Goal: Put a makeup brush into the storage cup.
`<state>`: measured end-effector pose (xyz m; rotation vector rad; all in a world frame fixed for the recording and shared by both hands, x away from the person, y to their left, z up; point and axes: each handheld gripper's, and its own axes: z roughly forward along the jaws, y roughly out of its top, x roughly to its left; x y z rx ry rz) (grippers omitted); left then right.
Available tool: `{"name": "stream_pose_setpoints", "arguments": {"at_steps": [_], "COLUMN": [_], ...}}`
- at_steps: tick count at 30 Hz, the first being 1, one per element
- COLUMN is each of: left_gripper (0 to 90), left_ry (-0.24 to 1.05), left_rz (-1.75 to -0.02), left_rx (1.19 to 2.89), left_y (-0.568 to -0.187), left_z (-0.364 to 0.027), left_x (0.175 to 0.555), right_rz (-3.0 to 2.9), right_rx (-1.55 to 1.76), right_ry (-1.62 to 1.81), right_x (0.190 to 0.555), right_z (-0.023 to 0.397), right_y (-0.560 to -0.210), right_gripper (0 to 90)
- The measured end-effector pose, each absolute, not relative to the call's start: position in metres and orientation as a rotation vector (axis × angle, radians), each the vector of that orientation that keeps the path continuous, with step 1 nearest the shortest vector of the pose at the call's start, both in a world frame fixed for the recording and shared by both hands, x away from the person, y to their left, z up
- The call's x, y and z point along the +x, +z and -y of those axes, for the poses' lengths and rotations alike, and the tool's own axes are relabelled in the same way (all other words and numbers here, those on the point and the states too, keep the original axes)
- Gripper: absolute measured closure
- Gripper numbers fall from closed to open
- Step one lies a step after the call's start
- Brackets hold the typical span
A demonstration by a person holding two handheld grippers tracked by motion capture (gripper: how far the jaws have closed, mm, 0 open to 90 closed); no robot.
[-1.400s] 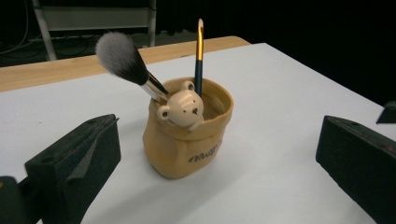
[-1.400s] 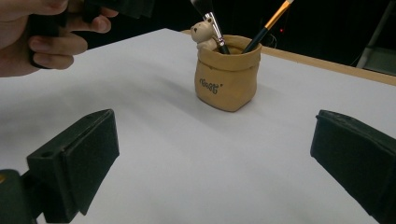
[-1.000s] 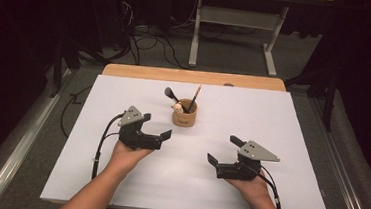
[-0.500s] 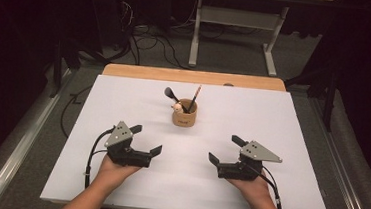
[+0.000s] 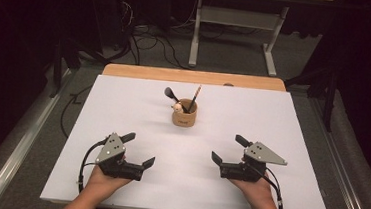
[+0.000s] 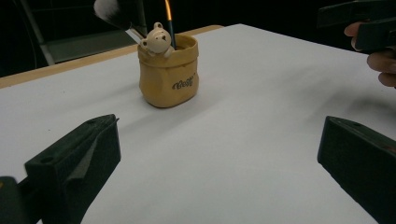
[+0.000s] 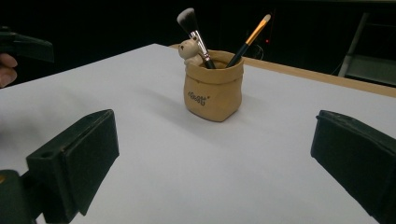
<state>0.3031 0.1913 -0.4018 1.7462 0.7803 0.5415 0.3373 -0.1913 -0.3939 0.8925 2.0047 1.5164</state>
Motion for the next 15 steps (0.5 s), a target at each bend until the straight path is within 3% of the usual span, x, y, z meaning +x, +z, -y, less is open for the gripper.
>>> {"name": "stream_pose_setpoints", "arguments": {"at_steps": [15], "left_gripper": [0.0], "left_ry": [0.531], "left_rz": [-0.800], "left_rx": [1.738], "left_y": [-0.4033], "left_z": [-0.1917], "left_x": [0.3062], "right_rz": [-1.997], "right_rx": [0.880], "right_ry": [1.513], "right_x": [0.3360], "right_z": [0.1923], "right_y": [-0.3925], "right_gripper": [2.4]}}
